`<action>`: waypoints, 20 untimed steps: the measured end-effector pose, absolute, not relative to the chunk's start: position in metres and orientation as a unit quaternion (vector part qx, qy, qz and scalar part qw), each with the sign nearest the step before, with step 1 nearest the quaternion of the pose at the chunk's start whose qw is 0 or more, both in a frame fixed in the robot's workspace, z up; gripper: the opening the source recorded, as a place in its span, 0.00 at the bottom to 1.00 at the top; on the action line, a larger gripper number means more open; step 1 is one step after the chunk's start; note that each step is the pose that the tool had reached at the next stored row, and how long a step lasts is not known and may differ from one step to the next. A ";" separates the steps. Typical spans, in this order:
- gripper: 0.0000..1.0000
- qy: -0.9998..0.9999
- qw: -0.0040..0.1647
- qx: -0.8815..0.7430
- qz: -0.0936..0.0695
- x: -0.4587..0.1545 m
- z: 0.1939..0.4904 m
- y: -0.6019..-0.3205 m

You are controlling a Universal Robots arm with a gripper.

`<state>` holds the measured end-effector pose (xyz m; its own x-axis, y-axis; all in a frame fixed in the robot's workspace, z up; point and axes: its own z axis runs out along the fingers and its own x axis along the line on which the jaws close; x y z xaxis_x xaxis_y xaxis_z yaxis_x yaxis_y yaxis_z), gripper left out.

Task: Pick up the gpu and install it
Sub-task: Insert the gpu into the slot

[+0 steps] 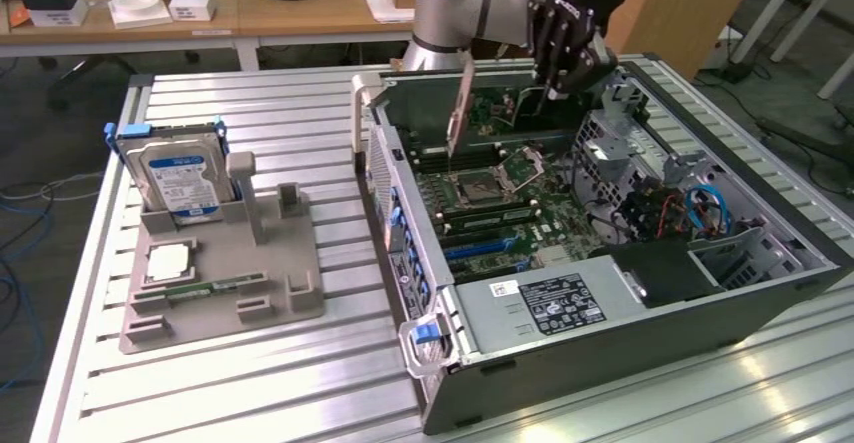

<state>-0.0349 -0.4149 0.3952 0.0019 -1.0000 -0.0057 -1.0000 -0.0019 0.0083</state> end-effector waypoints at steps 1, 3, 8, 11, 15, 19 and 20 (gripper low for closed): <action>0.26 -0.702 0.001 0.712 -0.005 -0.035 0.394 -0.415; 0.26 -0.693 0.001 0.721 -0.005 -0.035 0.391 -0.415; 0.26 -0.671 0.001 0.741 -0.005 -0.035 0.384 -0.416; 0.26 -0.666 0.001 0.746 -0.005 -0.035 0.379 -0.418; 0.26 -0.666 0.001 0.746 -0.005 -0.035 0.372 -0.423; 0.26 -0.666 0.001 0.746 -0.005 -0.035 0.364 -0.426; 0.26 -0.666 0.001 0.746 -0.005 -0.035 0.362 -0.427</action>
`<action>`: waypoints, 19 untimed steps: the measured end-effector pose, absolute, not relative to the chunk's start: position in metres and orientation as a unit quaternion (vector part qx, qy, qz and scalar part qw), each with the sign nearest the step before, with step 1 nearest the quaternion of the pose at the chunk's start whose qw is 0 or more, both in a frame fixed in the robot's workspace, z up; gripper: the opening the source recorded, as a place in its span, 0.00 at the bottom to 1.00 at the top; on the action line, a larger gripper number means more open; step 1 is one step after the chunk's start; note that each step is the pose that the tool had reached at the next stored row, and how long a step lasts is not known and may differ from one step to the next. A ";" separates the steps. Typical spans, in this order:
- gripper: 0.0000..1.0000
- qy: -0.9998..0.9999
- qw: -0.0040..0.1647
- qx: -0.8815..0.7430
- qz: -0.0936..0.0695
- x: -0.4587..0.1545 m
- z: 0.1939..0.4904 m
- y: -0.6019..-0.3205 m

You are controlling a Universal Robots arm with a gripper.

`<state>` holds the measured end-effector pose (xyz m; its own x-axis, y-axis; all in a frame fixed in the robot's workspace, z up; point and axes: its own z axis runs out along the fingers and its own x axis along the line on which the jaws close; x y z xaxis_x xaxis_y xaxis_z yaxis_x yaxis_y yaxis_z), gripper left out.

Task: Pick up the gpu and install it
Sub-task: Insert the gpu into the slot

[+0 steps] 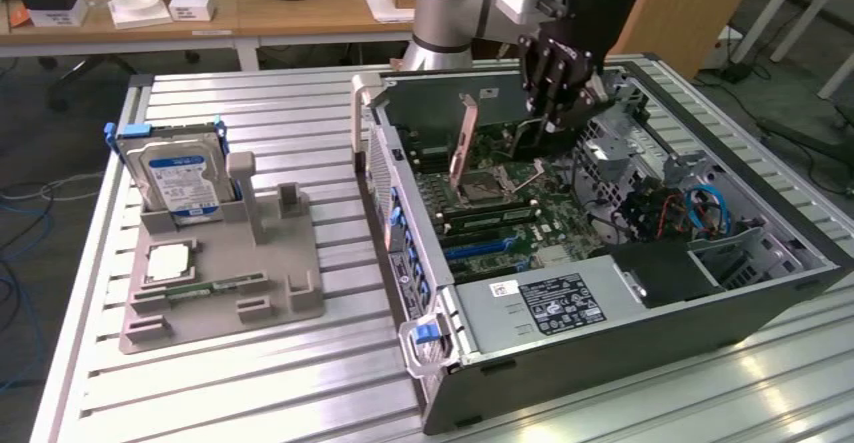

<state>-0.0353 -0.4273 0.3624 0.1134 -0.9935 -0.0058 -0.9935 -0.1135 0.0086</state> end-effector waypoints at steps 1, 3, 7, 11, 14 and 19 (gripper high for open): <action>0.26 -0.666 0.001 0.746 -0.005 -0.035 0.361 -0.428; 0.26 -0.666 0.001 0.746 -0.005 -0.035 0.357 -0.428; 0.26 -0.666 0.001 0.746 -0.005 -0.035 0.350 -0.429; 0.26 -0.670 0.001 0.743 -0.004 -0.036 0.342 -0.434; 0.26 -0.680 0.000 0.733 -0.003 -0.036 0.337 -0.434; 0.26 -0.691 0.000 0.723 -0.003 -0.035 0.332 -0.438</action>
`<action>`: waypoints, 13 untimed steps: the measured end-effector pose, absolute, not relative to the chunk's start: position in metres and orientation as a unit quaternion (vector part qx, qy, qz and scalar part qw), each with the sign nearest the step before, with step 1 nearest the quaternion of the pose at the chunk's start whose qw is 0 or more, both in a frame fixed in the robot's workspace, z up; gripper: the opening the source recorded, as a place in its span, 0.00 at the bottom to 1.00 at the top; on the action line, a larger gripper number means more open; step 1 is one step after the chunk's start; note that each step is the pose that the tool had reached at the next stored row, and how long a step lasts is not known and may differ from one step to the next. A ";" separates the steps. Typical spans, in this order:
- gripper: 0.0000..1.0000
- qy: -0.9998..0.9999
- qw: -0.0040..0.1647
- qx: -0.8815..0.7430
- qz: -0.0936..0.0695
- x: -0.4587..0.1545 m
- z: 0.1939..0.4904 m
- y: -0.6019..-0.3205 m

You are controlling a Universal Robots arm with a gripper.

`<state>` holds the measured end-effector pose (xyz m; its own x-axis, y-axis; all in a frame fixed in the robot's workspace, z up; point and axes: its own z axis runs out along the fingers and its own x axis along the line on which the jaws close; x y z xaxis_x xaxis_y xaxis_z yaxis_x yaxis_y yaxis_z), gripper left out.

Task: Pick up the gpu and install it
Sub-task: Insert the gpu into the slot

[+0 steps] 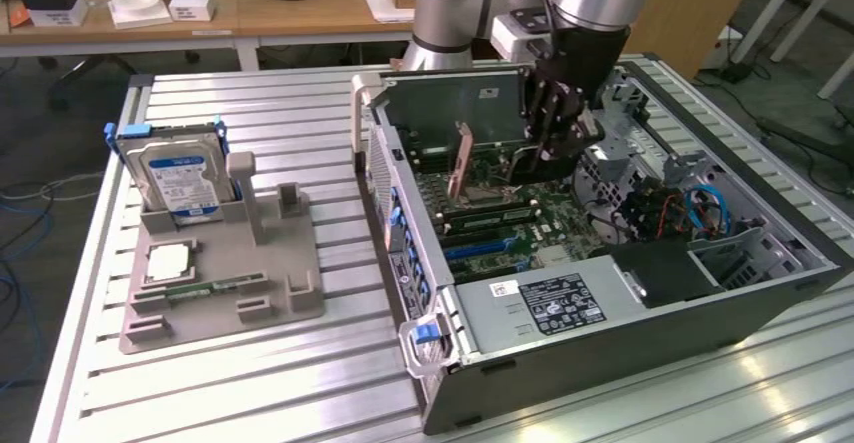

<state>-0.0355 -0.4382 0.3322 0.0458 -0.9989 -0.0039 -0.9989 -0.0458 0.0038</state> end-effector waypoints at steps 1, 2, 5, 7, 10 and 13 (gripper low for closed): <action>0.26 -0.691 0.000 0.723 -0.002 -0.036 0.332 -0.440; 0.26 -0.691 0.001 0.723 -0.002 -0.036 0.332 -0.441; 0.26 -0.691 0.003 0.723 0.000 -0.036 0.329 -0.444; 0.26 -0.691 0.003 0.722 0.001 -0.036 0.327 -0.446; 0.26 -0.696 0.003 0.718 0.001 -0.036 0.322 -0.446; 0.26 -0.701 0.003 0.713 0.003 -0.039 0.316 -0.446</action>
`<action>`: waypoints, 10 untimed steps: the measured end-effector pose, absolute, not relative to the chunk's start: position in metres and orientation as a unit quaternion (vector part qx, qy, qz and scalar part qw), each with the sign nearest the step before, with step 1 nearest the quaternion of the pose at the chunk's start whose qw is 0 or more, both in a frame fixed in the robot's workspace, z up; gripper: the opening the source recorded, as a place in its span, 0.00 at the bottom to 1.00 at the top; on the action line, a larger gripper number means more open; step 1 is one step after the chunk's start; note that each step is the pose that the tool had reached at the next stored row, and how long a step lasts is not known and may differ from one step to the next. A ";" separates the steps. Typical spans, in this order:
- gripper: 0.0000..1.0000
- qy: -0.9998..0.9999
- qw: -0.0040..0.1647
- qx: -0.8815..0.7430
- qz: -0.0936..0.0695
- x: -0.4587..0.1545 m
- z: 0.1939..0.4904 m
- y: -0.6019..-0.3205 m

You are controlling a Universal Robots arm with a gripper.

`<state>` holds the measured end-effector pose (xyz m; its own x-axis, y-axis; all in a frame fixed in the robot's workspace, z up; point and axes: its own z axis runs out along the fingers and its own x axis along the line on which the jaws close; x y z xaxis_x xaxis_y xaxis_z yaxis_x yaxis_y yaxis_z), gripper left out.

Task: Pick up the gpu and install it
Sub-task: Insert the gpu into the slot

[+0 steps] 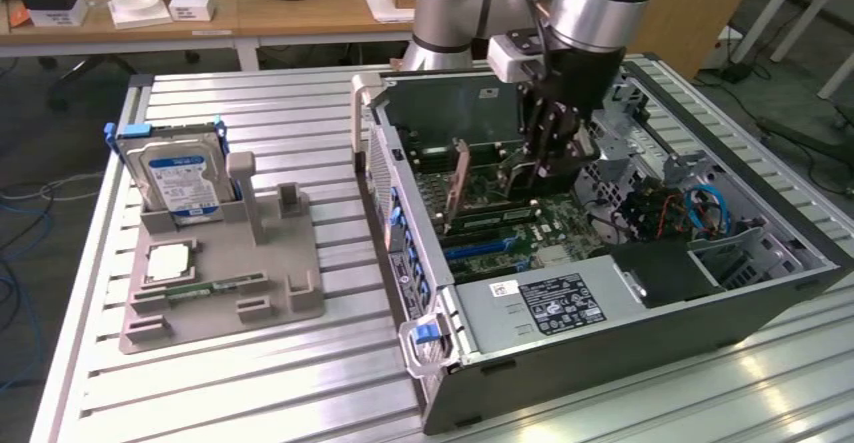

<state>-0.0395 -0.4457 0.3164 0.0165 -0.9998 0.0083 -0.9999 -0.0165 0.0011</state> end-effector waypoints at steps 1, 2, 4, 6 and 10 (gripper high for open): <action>0.26 -0.702 0.004 0.712 0.003 -0.041 0.315 -0.446; 0.26 -0.703 0.005 0.712 0.004 -0.044 0.313 -0.446; 0.26 -0.703 0.008 0.711 0.008 -0.048 0.312 -0.446; 0.26 -0.703 0.012 0.711 0.012 -0.049 0.311 -0.446; 0.26 -0.703 0.012 0.711 0.017 -0.050 0.307 -0.446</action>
